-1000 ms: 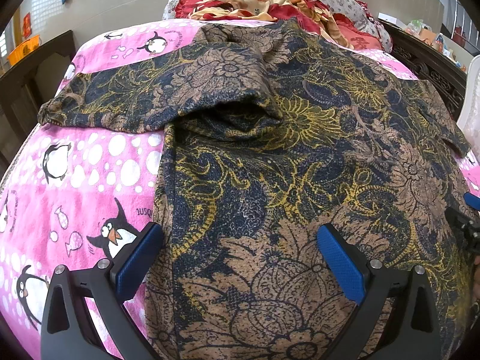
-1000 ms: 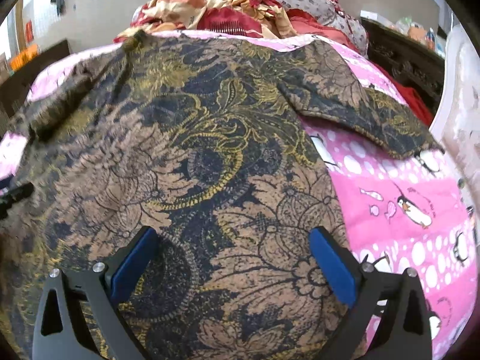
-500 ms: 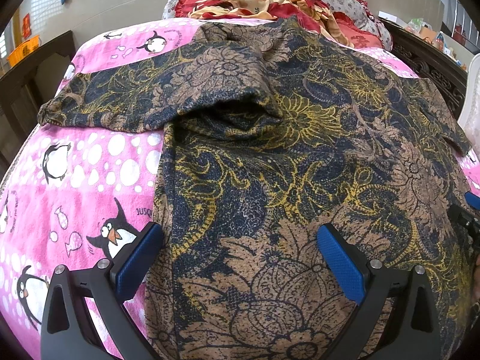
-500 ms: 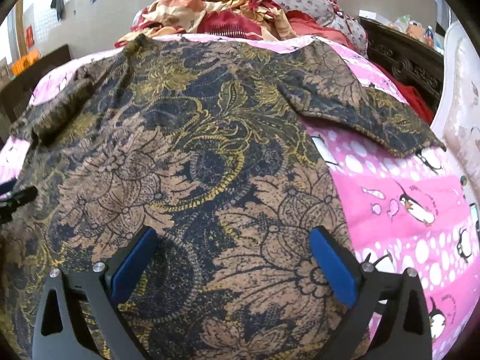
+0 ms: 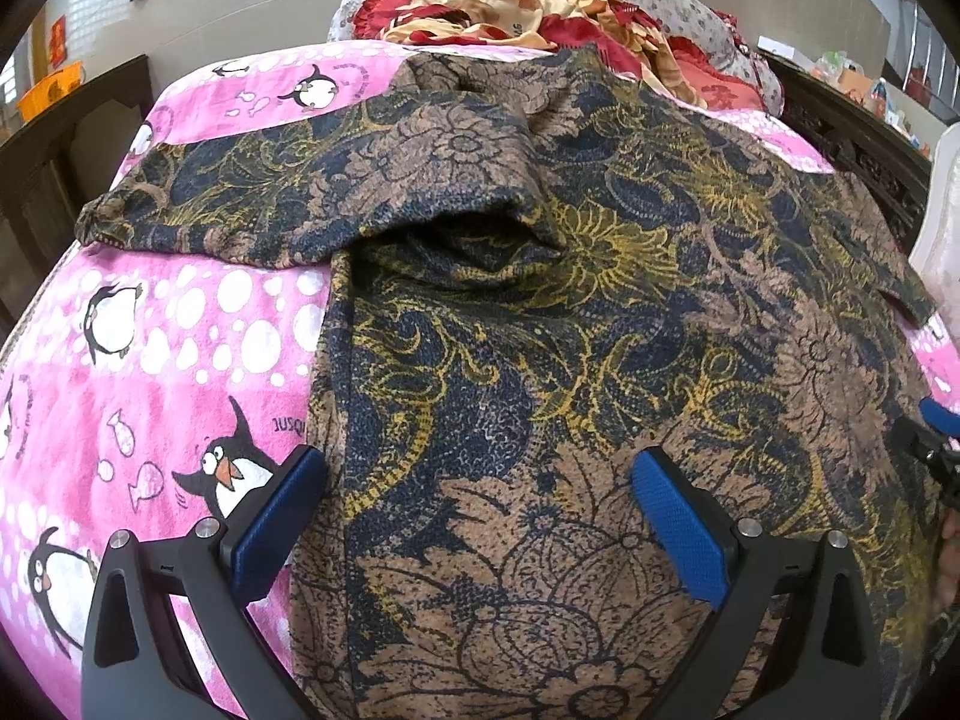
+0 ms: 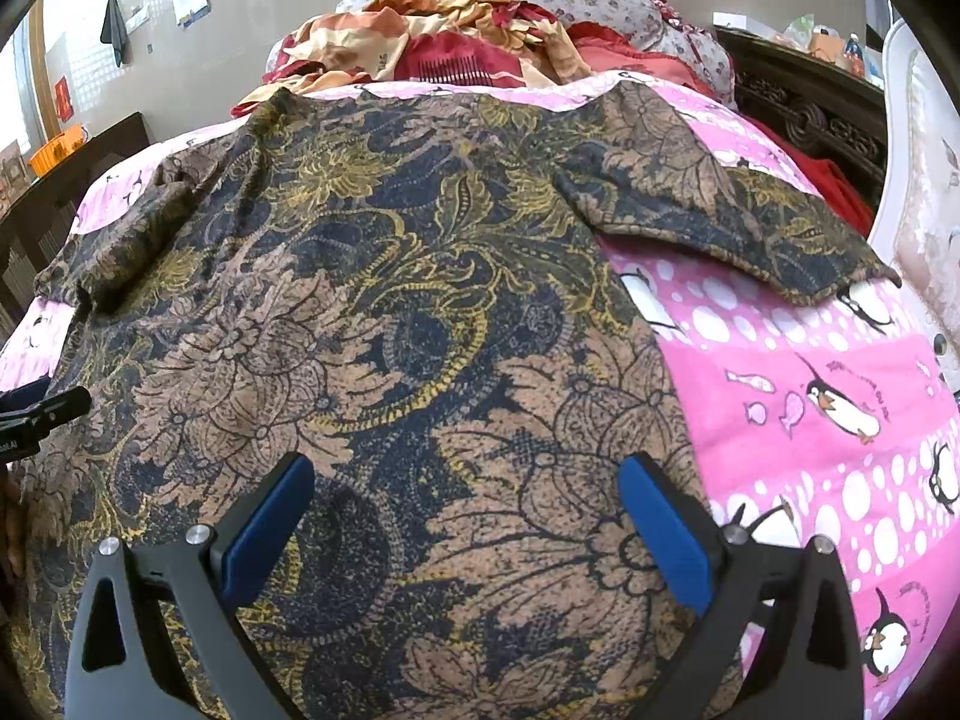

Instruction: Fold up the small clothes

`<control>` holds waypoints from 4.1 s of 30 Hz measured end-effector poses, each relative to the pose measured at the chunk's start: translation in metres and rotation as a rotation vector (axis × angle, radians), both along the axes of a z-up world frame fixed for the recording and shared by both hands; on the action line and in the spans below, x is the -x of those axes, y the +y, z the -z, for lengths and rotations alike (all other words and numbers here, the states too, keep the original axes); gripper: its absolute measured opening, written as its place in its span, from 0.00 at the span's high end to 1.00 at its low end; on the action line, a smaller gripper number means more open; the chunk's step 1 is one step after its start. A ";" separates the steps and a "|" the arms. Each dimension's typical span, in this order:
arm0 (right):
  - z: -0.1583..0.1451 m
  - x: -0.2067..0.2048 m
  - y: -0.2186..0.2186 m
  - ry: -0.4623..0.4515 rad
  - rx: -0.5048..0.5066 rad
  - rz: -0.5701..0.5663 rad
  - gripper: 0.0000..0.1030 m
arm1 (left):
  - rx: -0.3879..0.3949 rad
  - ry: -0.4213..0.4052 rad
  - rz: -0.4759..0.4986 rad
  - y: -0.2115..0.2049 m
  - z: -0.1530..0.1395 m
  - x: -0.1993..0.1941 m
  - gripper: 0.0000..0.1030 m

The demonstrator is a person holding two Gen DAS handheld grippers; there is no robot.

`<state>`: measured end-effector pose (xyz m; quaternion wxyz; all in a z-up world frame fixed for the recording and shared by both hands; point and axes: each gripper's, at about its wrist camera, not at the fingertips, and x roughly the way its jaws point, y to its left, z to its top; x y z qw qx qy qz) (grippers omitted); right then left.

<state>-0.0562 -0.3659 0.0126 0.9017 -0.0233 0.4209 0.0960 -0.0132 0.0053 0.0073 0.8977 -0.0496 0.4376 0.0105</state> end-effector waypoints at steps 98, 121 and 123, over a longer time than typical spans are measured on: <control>-0.010 -0.045 0.065 0.033 0.099 -0.044 0.00 | -0.016 0.033 0.027 -0.030 0.001 -0.019 0.21; 0.008 -0.012 0.056 0.009 0.132 -0.062 0.00 | -0.012 0.013 0.026 -0.025 0.002 -0.009 0.19; 0.008 -0.010 0.051 -0.009 0.099 -0.058 0.00 | -0.007 0.015 0.026 -0.025 0.002 -0.010 0.19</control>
